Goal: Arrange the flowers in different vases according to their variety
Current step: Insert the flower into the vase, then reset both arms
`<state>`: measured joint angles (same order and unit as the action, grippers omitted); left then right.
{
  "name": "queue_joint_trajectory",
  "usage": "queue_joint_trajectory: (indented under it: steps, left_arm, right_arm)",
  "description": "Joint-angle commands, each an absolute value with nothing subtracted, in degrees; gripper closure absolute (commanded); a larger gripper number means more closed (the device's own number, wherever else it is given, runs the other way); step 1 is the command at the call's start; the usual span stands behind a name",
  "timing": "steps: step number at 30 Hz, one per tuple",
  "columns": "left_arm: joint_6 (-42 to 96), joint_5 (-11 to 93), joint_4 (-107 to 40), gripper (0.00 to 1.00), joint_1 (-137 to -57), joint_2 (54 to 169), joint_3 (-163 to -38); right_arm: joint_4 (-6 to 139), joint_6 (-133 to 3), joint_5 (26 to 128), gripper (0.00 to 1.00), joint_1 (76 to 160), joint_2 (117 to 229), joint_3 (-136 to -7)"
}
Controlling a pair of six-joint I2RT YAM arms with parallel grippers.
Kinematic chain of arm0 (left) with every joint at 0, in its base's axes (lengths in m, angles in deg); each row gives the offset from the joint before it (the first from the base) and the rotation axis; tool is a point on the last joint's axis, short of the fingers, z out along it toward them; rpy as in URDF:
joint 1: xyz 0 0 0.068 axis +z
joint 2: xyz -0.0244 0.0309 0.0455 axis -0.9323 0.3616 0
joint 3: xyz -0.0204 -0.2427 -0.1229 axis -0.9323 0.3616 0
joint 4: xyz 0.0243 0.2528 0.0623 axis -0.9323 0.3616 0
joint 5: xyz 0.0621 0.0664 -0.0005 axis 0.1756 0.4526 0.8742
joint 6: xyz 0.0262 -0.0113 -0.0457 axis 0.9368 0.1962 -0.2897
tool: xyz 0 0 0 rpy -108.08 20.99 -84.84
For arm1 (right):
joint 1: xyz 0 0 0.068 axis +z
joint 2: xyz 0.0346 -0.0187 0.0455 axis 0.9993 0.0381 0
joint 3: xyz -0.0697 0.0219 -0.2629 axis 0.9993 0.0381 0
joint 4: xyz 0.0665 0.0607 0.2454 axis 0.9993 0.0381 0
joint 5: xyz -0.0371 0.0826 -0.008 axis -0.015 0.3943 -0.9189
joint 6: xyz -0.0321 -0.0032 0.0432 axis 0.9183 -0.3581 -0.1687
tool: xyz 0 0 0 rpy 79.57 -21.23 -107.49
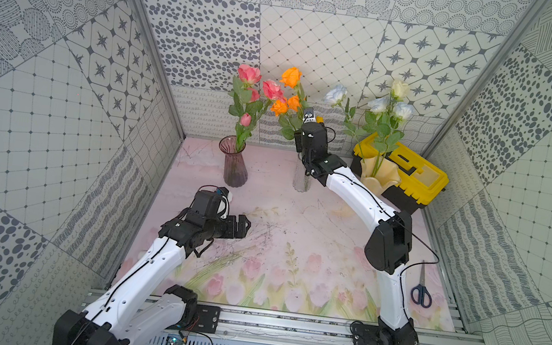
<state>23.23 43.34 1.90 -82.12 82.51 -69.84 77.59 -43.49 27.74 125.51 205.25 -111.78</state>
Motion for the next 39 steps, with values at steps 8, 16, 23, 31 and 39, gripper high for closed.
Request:
queue_joint_trajectory:
  steps: [8, 16, 23, 31, 39]
  left_arm:
    - [23.96, 43.6, 1.2, 0.01, -82.14, 82.01, -69.31]
    - [24.57, 44.58, 0.07, 0.01, -82.14, 80.58, -68.79]
    - [27.34, 48.17, -5.99, 0.01, -82.14, 76.5, -66.7]
    - [33.3, 53.34, -16.08, 0.01, -82.07, 75.24, -63.01]
    - [40.1, 55.73, -31.4, 0.01, -81.86, 76.3, -55.65]
  right_arm:
    - [81.54, -53.42, 31.41, 0.14, 128.43, 186.11, -99.78]
    - [88.02, -64.71, 36.93, 0.03, 128.69, 166.66, -77.31]
    - [94.32, -65.59, 43.13, 0.03, 126.03, 153.61, -61.88]
    - [93.64, -63.56, 46.71, 0.03, 115.55, 146.1, -48.42]
    - [78.14, -57.88, 44.06, 0.03, 102.96, 141.84, -34.76]
